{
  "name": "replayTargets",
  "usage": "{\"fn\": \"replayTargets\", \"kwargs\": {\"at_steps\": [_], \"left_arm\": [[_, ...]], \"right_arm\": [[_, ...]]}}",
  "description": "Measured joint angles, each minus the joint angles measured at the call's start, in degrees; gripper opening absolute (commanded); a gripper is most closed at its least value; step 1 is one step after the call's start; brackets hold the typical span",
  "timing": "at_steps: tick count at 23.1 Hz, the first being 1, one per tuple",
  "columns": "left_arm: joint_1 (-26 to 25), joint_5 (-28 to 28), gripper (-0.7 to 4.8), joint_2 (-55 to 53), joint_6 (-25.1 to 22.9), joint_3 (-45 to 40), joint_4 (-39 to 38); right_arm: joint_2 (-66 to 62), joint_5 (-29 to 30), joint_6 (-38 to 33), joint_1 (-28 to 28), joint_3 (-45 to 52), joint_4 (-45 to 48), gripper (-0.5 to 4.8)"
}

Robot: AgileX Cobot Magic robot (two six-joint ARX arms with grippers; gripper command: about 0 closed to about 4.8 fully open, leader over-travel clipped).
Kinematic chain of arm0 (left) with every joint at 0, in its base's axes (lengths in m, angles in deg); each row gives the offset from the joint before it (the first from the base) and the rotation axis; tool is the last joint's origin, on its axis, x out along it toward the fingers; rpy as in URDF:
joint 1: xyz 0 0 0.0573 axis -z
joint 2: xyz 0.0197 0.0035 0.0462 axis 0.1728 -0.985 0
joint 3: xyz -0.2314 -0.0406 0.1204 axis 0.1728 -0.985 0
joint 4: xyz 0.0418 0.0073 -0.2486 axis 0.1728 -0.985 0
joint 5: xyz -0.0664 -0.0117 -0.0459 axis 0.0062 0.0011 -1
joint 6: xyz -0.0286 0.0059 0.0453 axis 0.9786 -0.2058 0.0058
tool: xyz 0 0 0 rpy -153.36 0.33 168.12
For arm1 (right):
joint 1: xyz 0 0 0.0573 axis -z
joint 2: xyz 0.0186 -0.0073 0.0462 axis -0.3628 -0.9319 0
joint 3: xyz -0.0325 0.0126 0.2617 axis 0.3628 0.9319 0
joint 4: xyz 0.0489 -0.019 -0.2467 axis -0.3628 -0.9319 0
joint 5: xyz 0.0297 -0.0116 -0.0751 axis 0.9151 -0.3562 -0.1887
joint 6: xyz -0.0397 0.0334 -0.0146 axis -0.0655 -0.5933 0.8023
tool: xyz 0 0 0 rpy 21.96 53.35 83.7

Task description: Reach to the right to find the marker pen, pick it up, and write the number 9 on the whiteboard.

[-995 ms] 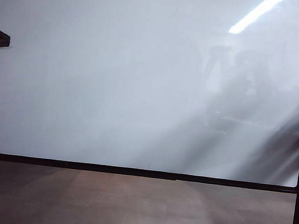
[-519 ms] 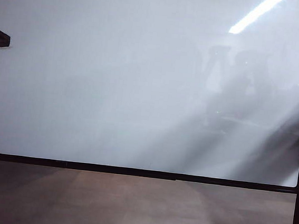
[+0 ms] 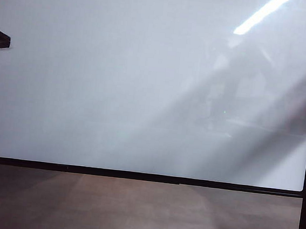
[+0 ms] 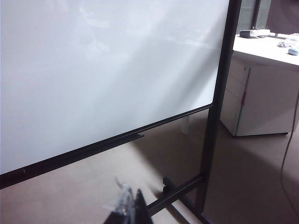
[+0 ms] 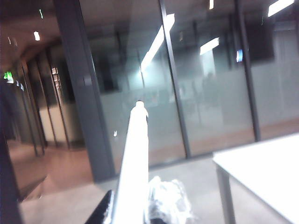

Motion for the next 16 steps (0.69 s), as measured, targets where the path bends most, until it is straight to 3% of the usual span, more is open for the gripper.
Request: {"fn": "replayTargets", "kwargs": {"at_steps": [3, 10, 12, 14, 16], "left_arm": [[0.0, 0.0, -0.05, 0.0, 0.0, 0.0, -0.1], [0.0, 0.2, -0.05, 0.0, 0.0, 0.0, -0.2], [0.0, 0.2, -0.05, 0.0, 0.0, 0.0, -3.7], [0.0, 0.2, -0.05, 0.0, 0.0, 0.0, -7.5], [0.0, 0.2, -0.05, 0.0, 0.0, 0.0, -6.1]], "right_arm": [[14.3, -2.5, 0.4, 0.0, 0.0, -13.9, -0.06], [44.3, -5.8, 1.6, -0.3, -0.1, -35.1, -0.06], [49.9, -5.4, 1.6, -0.5, -0.1, -42.4, -0.06], [54.7, -4.9, 1.7, -2.9, -0.1, -49.1, -0.06], [59.2, -4.5, 1.8, -5.2, 0.0, -54.7, -0.06]]}}
